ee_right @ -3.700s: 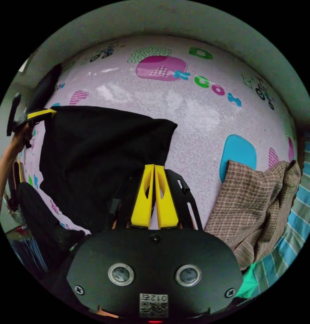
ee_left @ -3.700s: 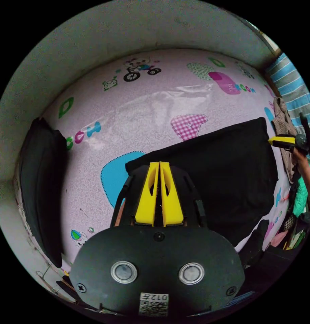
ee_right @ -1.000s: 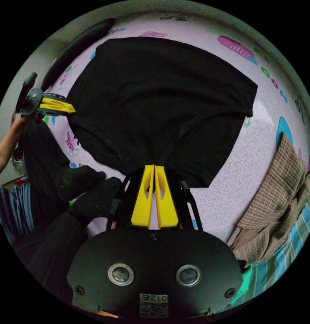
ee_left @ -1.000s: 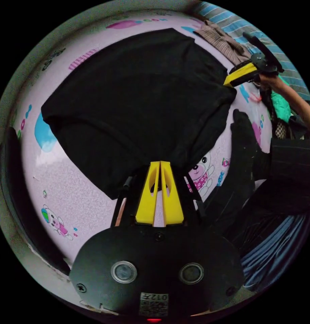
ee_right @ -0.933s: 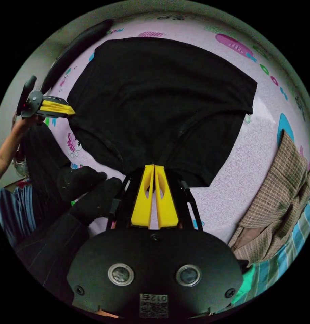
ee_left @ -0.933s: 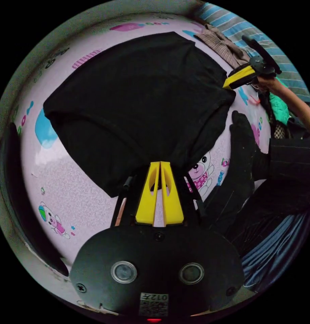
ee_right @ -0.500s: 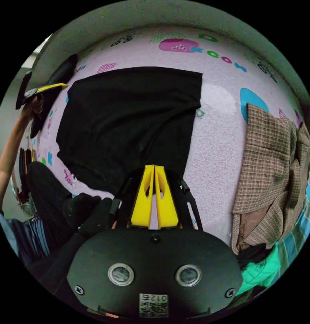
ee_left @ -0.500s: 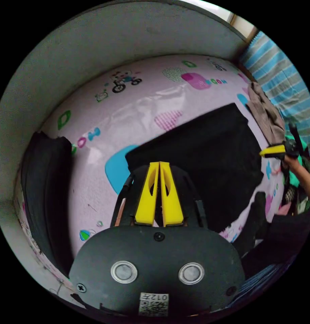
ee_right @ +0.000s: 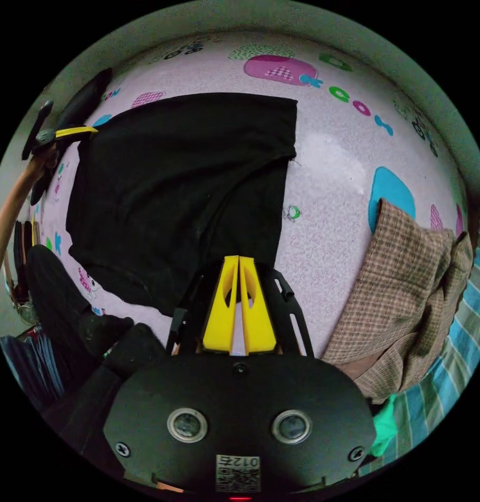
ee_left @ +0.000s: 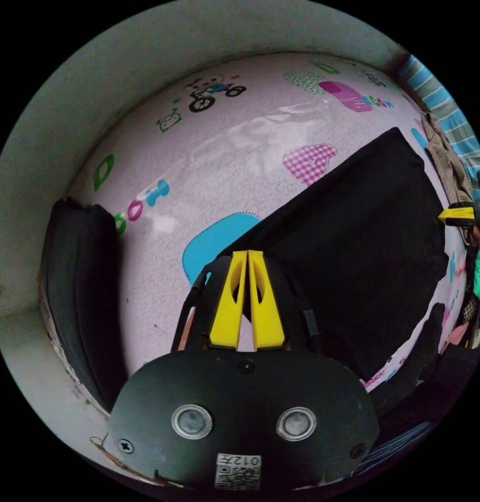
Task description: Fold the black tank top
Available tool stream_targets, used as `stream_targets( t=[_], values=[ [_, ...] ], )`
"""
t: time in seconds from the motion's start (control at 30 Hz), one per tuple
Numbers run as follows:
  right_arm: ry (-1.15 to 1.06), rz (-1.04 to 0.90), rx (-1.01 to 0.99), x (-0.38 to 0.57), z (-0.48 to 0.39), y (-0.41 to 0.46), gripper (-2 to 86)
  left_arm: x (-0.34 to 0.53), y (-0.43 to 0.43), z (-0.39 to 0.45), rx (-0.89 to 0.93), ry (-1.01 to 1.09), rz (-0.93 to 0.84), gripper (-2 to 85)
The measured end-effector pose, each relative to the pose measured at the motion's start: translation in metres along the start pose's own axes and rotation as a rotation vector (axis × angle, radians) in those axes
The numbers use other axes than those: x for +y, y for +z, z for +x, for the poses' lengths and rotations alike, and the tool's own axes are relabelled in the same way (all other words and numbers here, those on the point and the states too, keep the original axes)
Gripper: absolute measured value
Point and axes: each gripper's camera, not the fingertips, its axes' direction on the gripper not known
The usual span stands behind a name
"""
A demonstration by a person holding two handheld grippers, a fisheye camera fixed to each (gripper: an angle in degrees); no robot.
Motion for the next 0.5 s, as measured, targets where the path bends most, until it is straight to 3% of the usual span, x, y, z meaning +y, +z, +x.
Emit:
stream_targets(
  t=[0.1, 0.17, 0.33, 0.4, 0.5],
  values=[
    [-0.004, 0.006, 0.034, -0.022, 0.003, 0.010, -1.0, 0.020, -0.001, -0.011, 0.049, -0.075, -0.025, 0.4],
    [-0.016, 0.009, 0.185, -0.047, 0.004, 0.017, -1.0, 0.037, -0.002, -0.009, 0.059, -0.113, -0.030, 0.5],
    [0.004, 0.044, 0.314, -0.079, -0.004, 0.026, -1.0, 0.087, -0.008, 0.013, 0.076, -0.142, -0.067, 0.6],
    [0.007, 0.100, 0.309, -0.074, -0.012, 0.026, -1.0, 0.100, -0.012, 0.017, 0.097, -0.116, -0.073, 0.7],
    [-0.019, 0.231, 0.147, -0.048, -0.035, 0.026, -0.9, 0.118, -0.028, -0.001, 0.151, -0.143, -0.016, 0.8]
  ],
)
